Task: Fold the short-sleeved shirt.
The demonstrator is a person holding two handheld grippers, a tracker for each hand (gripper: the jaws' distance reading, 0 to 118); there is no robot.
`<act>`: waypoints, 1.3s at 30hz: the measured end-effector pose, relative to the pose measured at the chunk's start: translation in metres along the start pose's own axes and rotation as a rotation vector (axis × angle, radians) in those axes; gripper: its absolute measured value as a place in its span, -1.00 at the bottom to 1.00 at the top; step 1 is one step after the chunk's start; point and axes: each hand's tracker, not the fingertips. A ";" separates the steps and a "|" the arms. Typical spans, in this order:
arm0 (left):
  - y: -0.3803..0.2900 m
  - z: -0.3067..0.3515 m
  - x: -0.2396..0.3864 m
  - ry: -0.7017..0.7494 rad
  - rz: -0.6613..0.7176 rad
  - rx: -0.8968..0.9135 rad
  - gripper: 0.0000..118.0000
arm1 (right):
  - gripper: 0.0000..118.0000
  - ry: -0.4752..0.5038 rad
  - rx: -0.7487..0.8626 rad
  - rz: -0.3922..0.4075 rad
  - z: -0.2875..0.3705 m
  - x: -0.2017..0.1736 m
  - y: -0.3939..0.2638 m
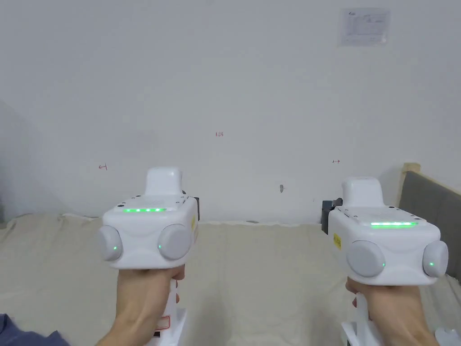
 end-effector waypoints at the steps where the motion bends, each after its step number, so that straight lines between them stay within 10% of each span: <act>1: 0.000 0.000 -0.003 0.002 0.002 -0.006 -1.00 | -1.00 -0.005 0.003 0.008 -0.002 -0.001 -0.002; 10: -0.089 0.001 -0.107 0.052 -0.044 -0.270 -1.00 | -1.00 0.075 -0.207 0.035 -0.016 -0.024 -0.085; 20: -0.232 0.065 -0.318 0.447 0.036 -0.698 -0.97 | -1.00 0.272 -0.534 0.091 -0.013 -0.100 -0.241; 21: -0.237 0.068 -0.328 0.452 0.064 -0.724 -0.66 | -1.00 0.283 -0.557 0.083 -0.014 -0.106 -0.246; 23: -0.245 0.067 -0.340 0.414 0.140 -0.789 0.93 | -1.00 0.297 -0.590 0.039 -0.013 -0.115 -0.253; 24: -0.247 0.059 -0.343 0.384 0.141 -0.837 0.98 | -1.00 0.303 -0.608 0.024 -0.013 -0.118 -0.255; 35: -0.293 -0.014 -0.346 0.382 0.081 -0.900 0.82 | -1.00 0.298 -0.688 0.056 -0.012 -0.125 -0.270; 36: -0.294 -0.010 -0.344 0.408 0.087 -0.893 0.31 | -1.00 0.296 -0.692 0.054 -0.012 -0.123 -0.270; 37: -0.290 -0.007 -0.345 0.410 0.122 -0.851 -0.94 | -1.00 0.293 -0.694 0.051 -0.011 -0.121 -0.269; 39: -0.280 -0.008 -0.344 0.462 0.202 -0.809 -0.95 | -1.00 0.288 -0.695 0.043 -0.009 -0.114 -0.268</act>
